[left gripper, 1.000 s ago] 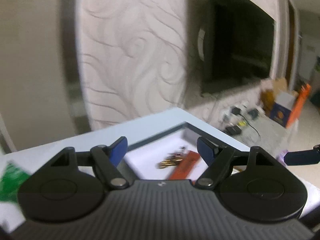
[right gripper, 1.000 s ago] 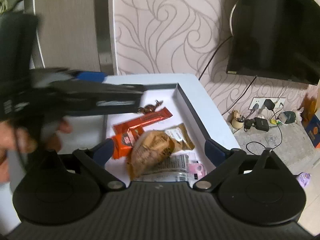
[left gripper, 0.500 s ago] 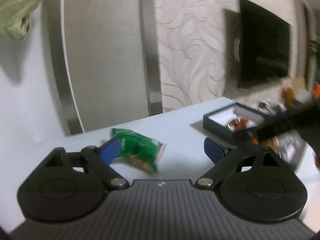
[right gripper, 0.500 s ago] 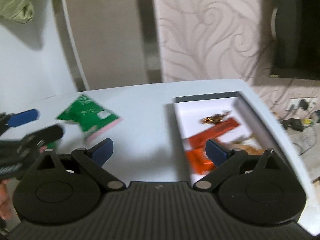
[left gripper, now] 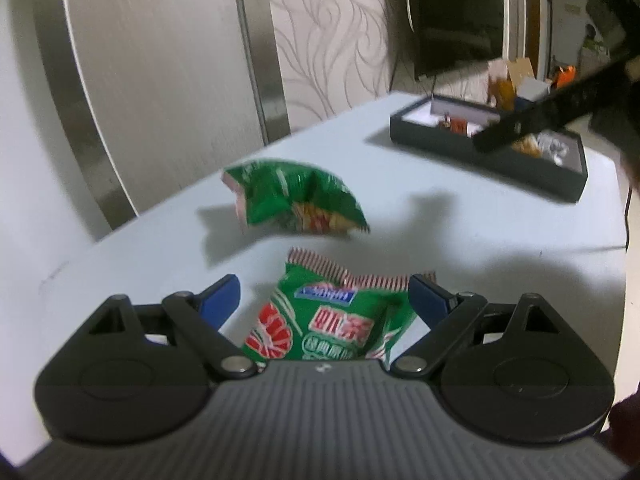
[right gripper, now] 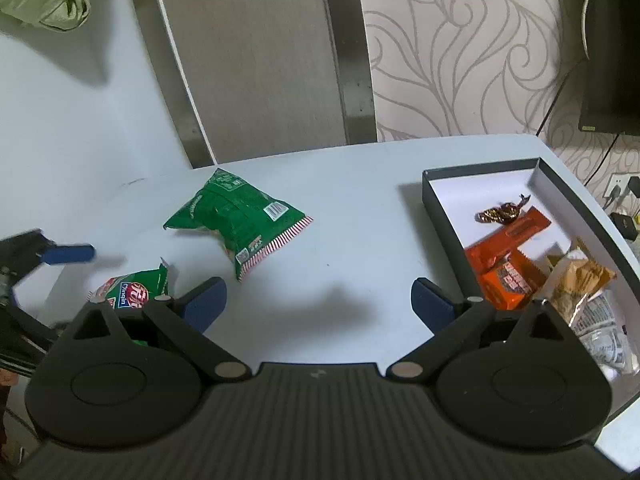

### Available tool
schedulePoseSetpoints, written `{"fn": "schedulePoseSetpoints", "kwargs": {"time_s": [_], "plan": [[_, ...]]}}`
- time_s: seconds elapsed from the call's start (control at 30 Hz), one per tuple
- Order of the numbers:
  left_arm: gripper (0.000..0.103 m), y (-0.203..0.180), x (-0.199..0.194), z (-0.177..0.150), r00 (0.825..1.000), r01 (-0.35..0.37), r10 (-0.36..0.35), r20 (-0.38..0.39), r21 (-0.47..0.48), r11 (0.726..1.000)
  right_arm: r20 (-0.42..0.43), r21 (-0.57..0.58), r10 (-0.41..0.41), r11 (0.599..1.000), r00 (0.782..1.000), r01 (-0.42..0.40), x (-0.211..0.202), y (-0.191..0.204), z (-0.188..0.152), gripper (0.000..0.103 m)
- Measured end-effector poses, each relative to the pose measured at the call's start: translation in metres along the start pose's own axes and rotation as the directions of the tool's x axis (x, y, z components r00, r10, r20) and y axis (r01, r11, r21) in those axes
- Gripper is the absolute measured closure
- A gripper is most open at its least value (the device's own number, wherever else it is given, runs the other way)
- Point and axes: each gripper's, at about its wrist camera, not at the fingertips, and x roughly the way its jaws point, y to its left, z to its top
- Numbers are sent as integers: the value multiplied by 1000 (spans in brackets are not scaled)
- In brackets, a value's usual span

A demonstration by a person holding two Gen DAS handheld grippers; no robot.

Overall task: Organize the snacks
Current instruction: 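Grasp the green printed snack bag with the left tool while the right tool moves to the dark green bag, then grasp the dark green snack bag with the right tool while the left tool holds its green bag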

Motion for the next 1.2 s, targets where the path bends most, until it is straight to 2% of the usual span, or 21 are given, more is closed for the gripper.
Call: {"fn": "schedulePoseSetpoints", "kwargs": {"time_s": [0.07, 0.17, 0.27, 0.4, 0.47, 0.63, 0.73, 0.9, 0.97, 1.03, 1.2], "plan": [[11, 2, 7, -6, 999, 25, -25, -24, 6, 1000, -4, -18, 6, 1000, 1000, -6, 3, 4, 4, 3], [11, 2, 16, -16, 998, 24, -23, -56, 29, 999, -19, -63, 31, 997, 999, -32, 12, 14, 14, 2], [11, 2, 21, -19, 998, 20, -18, -58, 25, 1000, -26, -182, 58, 981, 998, -62, 32, 34, 29, 2], [11, 1, 23, -20, 999, 13, -14, -50, -10, 1000, -16, -378, 73, 923, 997, -74, 62, 64, 48, 0], [11, 1, 23, -22, 999, 5, -6, -48, -31, 999, -45, -458, 76, 884, 996, -88, 84, 77, 56, 0], [11, -3, 24, -22, 999, -29, 26, -46, -74, 997, -180, -583, 75, 795, 981, -168, 139, 103, 64, 0], [11, -4, 24, -21, 998, -47, 42, -52, -97, 994, -183, -625, 52, 765, 982, -156, 165, 112, 63, 0], [11, -7, 24, -20, 996, -75, 67, -64, -125, 989, -231, -603, 1, 785, 973, -144, 208, 109, 64, 0], [11, -7, 24, -20, 995, -81, 73, -63, -141, 987, -251, -538, 43, 824, 967, -176, 215, 100, 68, 0], [11, -7, 23, -20, 995, -88, 79, -63, -153, 984, -268, -495, 67, 846, 961, -197, 218, 93, 70, 1], [11, -10, 25, -20, 994, -103, 94, -57, -195, 975, -276, -429, 88, 880, 957, -204, 212, 85, 68, 15]]}}
